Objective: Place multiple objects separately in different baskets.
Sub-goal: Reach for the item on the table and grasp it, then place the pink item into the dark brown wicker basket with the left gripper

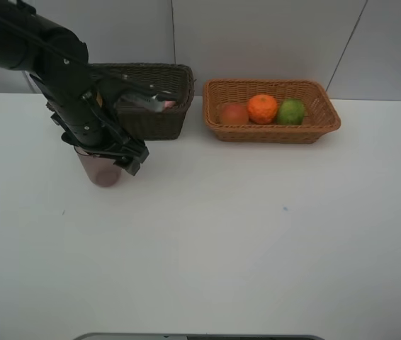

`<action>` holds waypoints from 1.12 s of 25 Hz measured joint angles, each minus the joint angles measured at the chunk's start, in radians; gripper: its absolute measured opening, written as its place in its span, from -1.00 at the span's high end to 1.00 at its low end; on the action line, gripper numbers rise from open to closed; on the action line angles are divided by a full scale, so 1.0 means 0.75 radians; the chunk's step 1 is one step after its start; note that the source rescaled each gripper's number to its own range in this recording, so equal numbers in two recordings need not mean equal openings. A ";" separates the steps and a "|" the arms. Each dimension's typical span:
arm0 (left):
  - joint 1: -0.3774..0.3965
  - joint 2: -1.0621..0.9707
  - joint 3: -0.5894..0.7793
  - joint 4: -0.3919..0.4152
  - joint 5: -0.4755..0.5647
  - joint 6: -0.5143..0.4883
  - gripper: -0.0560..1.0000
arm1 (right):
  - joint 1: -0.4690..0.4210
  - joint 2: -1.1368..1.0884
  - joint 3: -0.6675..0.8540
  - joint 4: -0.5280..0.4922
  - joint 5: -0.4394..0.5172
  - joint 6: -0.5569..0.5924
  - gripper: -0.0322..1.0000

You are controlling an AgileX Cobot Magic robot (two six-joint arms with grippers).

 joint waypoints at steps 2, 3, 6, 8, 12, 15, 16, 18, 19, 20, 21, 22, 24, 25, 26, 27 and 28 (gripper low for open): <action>0.000 0.029 0.000 0.009 -0.007 -0.001 -1.00 | 0.000 0.000 0.000 0.000 0.000 0.000 -0.99; 0.000 0.041 0.000 0.014 -0.009 -0.001 -1.00 | 0.000 0.000 0.000 0.000 0.000 0.000 -0.99; 0.000 0.072 0.001 0.025 -0.026 -0.001 -0.94 | 0.000 0.000 0.000 0.000 0.000 0.000 -0.99; 0.000 0.088 0.001 0.026 -0.035 -0.001 -0.73 | 0.000 0.000 0.000 0.000 0.000 0.000 -0.99; 0.000 0.093 0.001 0.027 -0.044 -0.001 0.08 | 0.000 0.000 0.000 0.000 0.000 0.000 -0.99; 0.000 0.093 0.001 0.029 -0.054 -0.001 0.67 | 0.000 0.000 0.000 0.000 0.000 0.000 -0.99; 0.000 0.093 0.001 0.036 -0.062 -0.001 0.83 | 0.000 0.000 0.000 0.000 0.000 0.000 -0.99; 0.000 0.093 0.001 0.036 -0.083 -0.001 0.89 | 0.000 0.000 0.000 0.000 0.000 0.000 -0.99; 0.000 0.093 0.001 0.036 -0.086 -0.001 0.89 | 0.000 0.000 0.000 0.000 0.000 0.000 -0.99; 0.000 0.093 0.001 0.036 -0.092 -0.001 0.89 | 0.000 0.000 0.000 0.000 0.000 0.000 -0.99; 0.000 0.093 0.001 0.036 -0.095 -0.001 0.89 | 0.000 0.000 0.000 0.000 0.000 0.000 -0.99; 0.000 0.093 0.001 0.036 -0.099 -0.001 0.89 | 0.000 0.000 0.000 0.000 0.000 0.000 -0.99; 0.000 0.093 0.001 0.036 -0.102 -0.001 0.89 | 0.000 0.000 0.000 0.000 0.000 0.000 -0.99; 0.000 0.093 0.001 0.036 -0.102 -0.001 0.89 | 0.000 0.000 0.000 0.000 0.000 0.000 -0.99; 0.000 0.093 0.001 0.036 -0.102 -0.001 0.89 | 0.000 0.000 0.000 0.000 0.000 0.000 -0.99; 0.000 0.093 0.001 0.036 -0.102 -0.001 0.89 | 0.000 0.000 0.000 0.000 0.000 0.000 -0.99; 0.000 0.093 0.001 0.036 -0.102 -0.001 0.89 | 0.000 0.000 0.000 0.000 0.000 0.000 -0.99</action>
